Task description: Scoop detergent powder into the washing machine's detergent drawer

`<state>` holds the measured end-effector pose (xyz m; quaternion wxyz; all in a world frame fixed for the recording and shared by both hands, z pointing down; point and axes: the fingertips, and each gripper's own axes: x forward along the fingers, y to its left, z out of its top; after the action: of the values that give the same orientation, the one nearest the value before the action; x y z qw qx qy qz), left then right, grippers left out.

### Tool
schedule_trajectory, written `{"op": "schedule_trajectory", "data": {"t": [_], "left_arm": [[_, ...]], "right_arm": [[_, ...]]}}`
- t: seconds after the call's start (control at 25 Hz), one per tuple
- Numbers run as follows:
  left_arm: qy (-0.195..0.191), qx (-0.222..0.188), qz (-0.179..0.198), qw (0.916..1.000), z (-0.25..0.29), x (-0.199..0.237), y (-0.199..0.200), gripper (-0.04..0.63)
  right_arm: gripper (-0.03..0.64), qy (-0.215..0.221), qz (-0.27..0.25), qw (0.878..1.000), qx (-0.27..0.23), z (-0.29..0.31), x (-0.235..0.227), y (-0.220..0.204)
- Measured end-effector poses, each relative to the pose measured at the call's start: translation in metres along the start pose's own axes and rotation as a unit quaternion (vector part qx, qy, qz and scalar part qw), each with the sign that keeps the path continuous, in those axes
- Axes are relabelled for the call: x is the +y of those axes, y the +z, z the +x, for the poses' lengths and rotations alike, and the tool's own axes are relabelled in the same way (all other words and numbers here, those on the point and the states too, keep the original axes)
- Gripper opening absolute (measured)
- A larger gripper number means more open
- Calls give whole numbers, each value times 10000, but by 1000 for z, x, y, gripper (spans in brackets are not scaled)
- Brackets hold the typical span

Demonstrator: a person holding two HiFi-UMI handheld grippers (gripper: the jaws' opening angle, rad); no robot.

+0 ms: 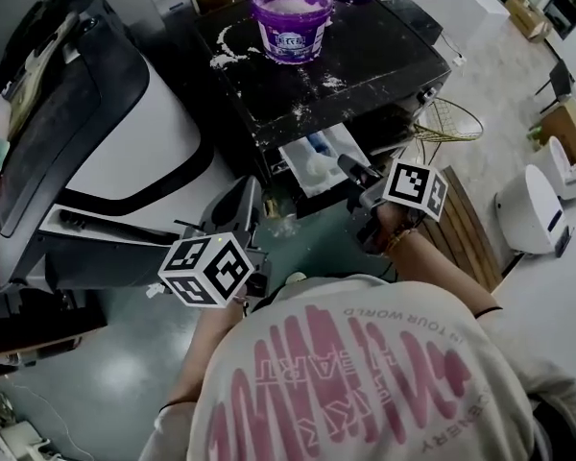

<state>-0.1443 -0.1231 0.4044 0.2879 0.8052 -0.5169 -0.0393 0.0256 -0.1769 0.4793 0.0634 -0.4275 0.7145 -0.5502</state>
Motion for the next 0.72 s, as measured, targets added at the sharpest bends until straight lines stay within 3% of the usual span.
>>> {"op": "schedule_trajectory", "data": {"t": [0.28,0.48,0.72], "left_arm": [[-164,-31,-45,9999,-1,7,4,2],[-203,-66,-38,9998,-3,11,8,2],[-219,-80,-51,9997,-2,17,10,2]], "right_arm": [[3,-487,-1128,9922,201,1,3,-7],[3,-692,-1580,9841,422,5,4,-14],[3,-921,-2268,9657,868,14,5,-26]]}}
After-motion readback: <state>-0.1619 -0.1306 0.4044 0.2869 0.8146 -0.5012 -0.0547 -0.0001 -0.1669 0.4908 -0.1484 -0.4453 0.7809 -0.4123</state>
